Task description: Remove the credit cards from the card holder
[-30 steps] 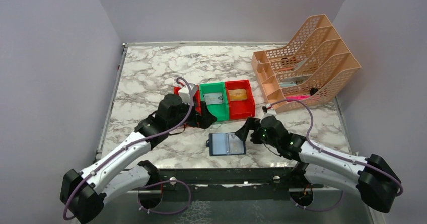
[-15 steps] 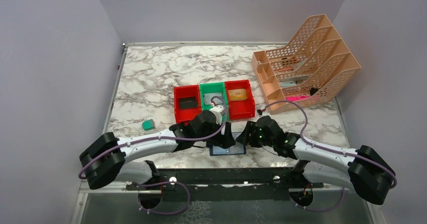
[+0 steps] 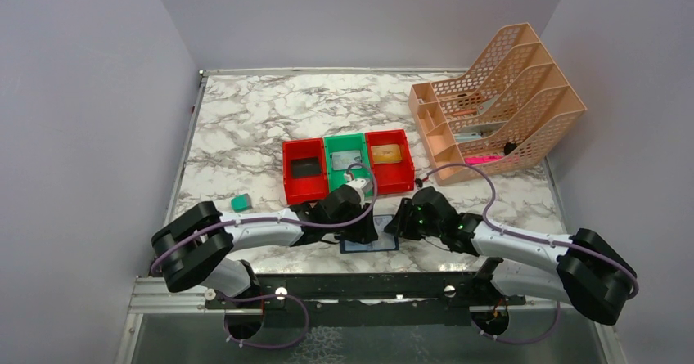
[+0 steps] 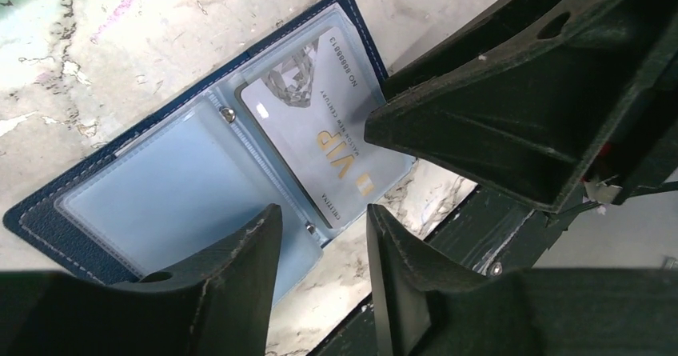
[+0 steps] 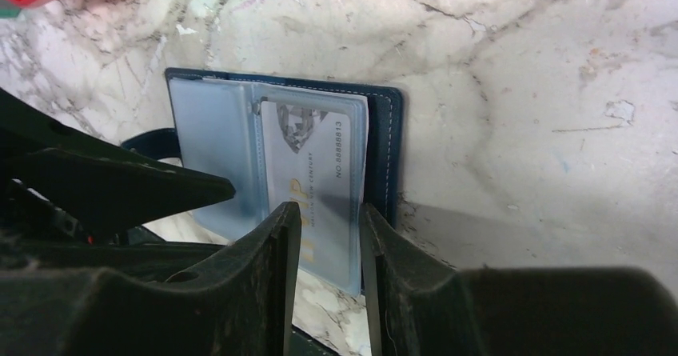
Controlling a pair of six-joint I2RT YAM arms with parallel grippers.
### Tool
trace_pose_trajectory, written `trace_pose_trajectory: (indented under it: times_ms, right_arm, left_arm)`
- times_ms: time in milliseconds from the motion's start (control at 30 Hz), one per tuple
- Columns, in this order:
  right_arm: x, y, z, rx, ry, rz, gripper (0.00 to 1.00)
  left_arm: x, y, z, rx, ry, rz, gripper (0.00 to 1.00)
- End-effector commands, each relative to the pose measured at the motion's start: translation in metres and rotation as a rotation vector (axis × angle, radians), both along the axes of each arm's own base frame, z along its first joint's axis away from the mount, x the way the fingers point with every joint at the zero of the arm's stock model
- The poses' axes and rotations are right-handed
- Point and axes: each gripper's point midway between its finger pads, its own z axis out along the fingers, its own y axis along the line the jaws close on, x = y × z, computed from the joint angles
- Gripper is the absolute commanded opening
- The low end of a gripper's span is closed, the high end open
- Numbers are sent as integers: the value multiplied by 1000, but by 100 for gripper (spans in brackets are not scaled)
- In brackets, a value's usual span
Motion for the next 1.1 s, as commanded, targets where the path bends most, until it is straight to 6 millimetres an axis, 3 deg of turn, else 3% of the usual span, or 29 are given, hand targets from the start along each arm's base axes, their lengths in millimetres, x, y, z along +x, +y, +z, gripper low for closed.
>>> trace_pose_trajectory:
  times_ms: [0, 267, 367, 633, 867, 1067]
  right_arm:
    - [8, 10, 17, 20, -29, 9, 37]
    - [12, 12, 32, 29, -66, 26, 37]
    - [9, 16, 29, 49, -56, 41, 36]
    - [2, 15, 0, 0, 39, 31, 33]
    - [-3, 1, -21, -87, 111, -14, 33]
    - [-9, -9, -32, -143, 143, -12, 33]
  left_arm:
    - [10, -7, 4, -20, -32, 36, 45]
    - [15, 5, -17, 50, -26, 101, 38]
    - [16, 8, -21, 56, -23, 119, 35]
    - [11, 15, -31, 61, -4, 129, 31]
    - [8, 9, -33, 30, 5, 109, 30]
    - [7, 9, -39, 11, 30, 138, 22]
